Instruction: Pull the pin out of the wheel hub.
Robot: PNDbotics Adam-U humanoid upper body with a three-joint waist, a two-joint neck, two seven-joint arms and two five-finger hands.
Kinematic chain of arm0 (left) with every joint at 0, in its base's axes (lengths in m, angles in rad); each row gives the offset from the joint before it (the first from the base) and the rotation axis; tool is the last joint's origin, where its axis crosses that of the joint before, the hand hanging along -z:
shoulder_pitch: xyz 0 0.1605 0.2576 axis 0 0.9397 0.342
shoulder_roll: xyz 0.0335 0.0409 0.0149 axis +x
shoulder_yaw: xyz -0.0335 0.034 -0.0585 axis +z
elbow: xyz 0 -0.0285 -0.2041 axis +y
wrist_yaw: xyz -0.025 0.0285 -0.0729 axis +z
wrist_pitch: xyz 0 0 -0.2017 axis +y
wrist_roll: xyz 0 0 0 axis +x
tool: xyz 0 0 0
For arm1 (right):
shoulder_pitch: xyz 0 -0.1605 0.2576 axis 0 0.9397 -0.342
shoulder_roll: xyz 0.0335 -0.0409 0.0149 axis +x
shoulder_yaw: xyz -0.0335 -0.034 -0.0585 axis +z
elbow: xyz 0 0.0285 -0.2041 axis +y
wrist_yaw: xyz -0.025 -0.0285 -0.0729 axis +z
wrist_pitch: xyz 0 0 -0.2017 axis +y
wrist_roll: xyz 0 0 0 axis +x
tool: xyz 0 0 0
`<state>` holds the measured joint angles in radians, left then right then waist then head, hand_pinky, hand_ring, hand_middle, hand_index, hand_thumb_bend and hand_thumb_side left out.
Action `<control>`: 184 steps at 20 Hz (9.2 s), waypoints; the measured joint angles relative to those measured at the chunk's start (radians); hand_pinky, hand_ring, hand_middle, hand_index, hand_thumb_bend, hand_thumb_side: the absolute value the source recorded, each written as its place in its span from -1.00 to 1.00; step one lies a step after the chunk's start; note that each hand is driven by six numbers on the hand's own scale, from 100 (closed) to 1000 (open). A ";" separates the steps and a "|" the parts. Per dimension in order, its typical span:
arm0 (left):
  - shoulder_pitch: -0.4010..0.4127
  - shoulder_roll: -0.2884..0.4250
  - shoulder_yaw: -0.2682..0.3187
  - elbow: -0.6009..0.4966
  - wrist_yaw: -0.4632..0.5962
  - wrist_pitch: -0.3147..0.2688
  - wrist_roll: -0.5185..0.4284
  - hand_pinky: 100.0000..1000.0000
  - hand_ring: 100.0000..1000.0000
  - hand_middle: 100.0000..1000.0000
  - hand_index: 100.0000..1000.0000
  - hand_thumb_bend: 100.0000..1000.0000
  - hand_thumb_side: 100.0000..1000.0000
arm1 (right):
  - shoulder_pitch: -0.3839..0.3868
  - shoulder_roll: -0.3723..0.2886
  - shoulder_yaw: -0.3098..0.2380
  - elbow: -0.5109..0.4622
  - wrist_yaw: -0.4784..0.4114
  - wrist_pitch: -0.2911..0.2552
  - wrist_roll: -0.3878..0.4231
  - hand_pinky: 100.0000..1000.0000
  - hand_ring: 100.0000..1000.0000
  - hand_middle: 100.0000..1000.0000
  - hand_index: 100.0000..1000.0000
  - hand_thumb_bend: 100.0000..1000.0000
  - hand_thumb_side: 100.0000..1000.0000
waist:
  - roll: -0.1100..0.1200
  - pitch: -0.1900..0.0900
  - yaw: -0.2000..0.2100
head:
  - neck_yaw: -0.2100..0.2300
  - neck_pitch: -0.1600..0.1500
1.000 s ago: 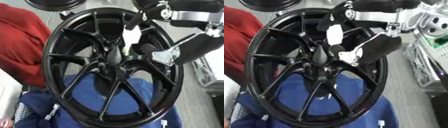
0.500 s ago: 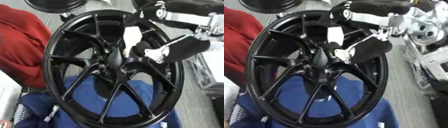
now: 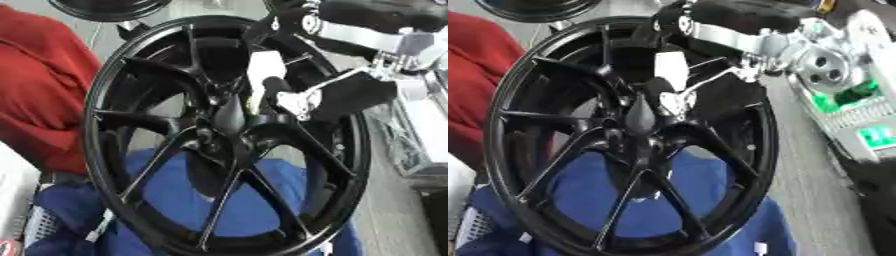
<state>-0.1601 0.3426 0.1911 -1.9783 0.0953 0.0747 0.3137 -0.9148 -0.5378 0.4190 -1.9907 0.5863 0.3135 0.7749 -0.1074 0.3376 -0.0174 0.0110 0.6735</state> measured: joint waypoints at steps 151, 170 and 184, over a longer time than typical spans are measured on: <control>-0.033 0.027 -0.015 0.000 -0.025 0.001 -0.027 0.36 0.21 0.06 0.24 -0.34 0.08 | 0.035 -0.276 -0.055 0.055 -0.261 -0.008 0.047 0.82 0.85 0.76 0.86 -0.66 -0.15 | -0.105 0.070 0.124 | -0.208 -0.042; -0.033 0.027 -0.015 0.000 -0.026 0.000 -0.033 0.36 0.21 0.06 0.24 -0.35 0.08 | 0.044 -0.276 -0.067 0.074 -0.245 -0.008 0.018 0.82 0.85 0.76 0.86 -0.62 -0.19 | -0.105 0.071 0.124 | -0.215 -0.042; -0.033 0.027 -0.015 0.000 -0.028 0.000 -0.034 0.37 0.21 0.07 0.24 -0.36 0.08 | 0.059 -0.277 -0.075 0.108 -0.234 -0.018 0.008 0.82 0.85 0.75 0.86 -0.56 -0.21 | -0.104 0.082 0.125 | -0.221 -0.043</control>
<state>-0.1929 0.3694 0.1762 -1.9783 0.0670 0.0749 0.2796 -0.8556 -0.8148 0.3444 -1.8831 0.3521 0.2950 0.7831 -0.2117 0.4200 0.1074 -0.2096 0.6306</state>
